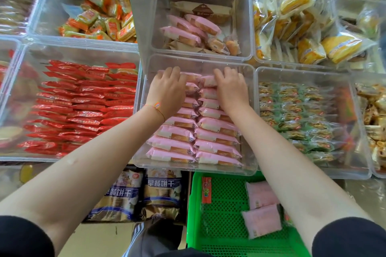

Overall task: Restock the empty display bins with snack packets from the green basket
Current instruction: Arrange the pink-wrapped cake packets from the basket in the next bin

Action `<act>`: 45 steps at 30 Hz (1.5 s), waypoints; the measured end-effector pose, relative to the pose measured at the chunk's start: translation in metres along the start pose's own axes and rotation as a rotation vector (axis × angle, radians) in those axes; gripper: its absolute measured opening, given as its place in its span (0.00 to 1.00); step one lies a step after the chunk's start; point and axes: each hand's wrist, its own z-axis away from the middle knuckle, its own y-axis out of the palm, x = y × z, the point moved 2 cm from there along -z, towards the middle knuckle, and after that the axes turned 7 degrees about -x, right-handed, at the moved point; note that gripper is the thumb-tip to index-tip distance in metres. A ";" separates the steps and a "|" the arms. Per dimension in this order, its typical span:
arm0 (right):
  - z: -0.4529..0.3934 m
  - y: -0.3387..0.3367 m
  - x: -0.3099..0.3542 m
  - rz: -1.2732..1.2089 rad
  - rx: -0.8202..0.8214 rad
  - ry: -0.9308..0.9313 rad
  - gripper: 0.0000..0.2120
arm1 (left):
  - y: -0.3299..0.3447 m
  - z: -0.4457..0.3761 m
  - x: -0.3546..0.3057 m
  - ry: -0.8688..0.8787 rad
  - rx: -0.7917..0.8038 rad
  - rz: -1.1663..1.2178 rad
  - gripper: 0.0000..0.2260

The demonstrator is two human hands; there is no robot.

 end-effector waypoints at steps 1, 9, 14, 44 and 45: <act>0.009 0.000 0.000 -0.001 -0.065 0.024 0.14 | 0.007 0.006 -0.004 0.000 0.012 0.053 0.15; 0.046 0.030 0.012 -0.179 0.314 0.162 0.28 | 0.050 0.025 -0.017 -0.115 0.411 0.245 0.34; 0.032 0.032 0.003 -0.151 0.378 0.137 0.29 | 0.054 0.017 -0.014 -0.140 0.431 0.265 0.35; 0.255 -0.075 0.050 -0.627 0.023 0.397 0.08 | -0.081 0.189 -0.125 -0.404 0.254 0.652 0.17; 0.269 -0.070 0.044 -0.618 0.100 0.438 0.08 | -0.073 0.197 -0.134 -0.417 0.349 0.653 0.16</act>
